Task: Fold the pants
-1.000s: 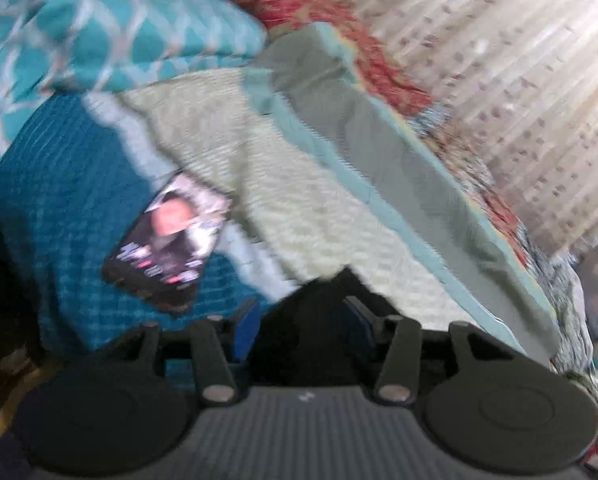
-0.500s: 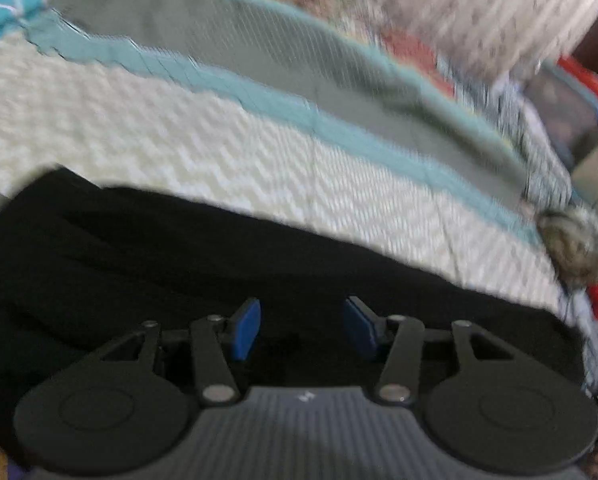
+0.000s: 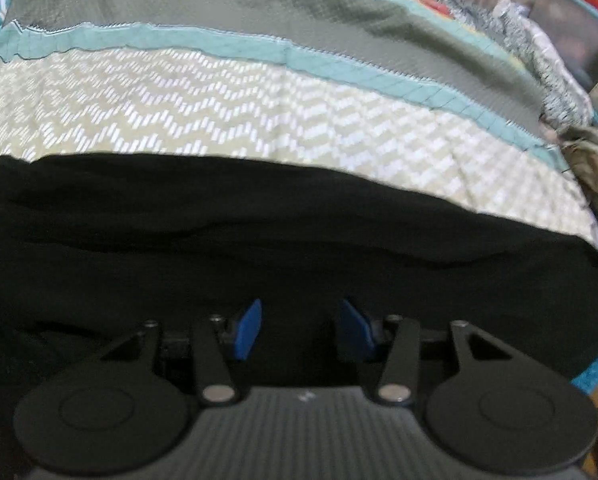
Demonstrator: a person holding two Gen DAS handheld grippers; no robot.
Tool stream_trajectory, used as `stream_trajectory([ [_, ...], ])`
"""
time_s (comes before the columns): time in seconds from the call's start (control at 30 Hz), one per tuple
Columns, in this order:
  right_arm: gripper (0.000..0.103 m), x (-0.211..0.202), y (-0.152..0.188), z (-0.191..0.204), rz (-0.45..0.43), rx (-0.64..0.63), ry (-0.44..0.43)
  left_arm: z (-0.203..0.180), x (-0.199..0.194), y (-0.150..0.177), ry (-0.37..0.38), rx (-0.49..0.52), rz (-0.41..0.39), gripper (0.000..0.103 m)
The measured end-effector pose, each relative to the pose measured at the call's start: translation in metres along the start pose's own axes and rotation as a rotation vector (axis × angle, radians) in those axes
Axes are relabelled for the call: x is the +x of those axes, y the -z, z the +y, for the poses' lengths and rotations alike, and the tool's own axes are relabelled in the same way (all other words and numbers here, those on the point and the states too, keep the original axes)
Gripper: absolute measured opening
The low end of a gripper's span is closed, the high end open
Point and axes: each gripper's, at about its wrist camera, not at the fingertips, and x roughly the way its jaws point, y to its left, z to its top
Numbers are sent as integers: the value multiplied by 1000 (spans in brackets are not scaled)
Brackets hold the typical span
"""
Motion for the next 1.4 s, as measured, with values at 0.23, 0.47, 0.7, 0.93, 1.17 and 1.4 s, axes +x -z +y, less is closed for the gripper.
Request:
stream_trajectory([
  [0.23,20,-34,10,84,-27,-337,-112,-20,-21,-11,117,10,-57,47],
  [0.47,20,-39,125,184,208,-961,-288,-27,-25,-8,237,-6,-56,48],
  [0.7,53,-5,227,184,468,-1282,-236,-4,-22,8,248,-52,-29,48],
  [0.93,49,-44,174,211,444,-1031,-411,51,-41,19,255,-161,-86,51],
  [1.17,34,28,201,174,546,-918,-132,104,-77,32,207,-248,-189,51],
  [1.4,37,-28,202,224,429,-982,-298,192,-147,76,72,-411,-435,75],
])
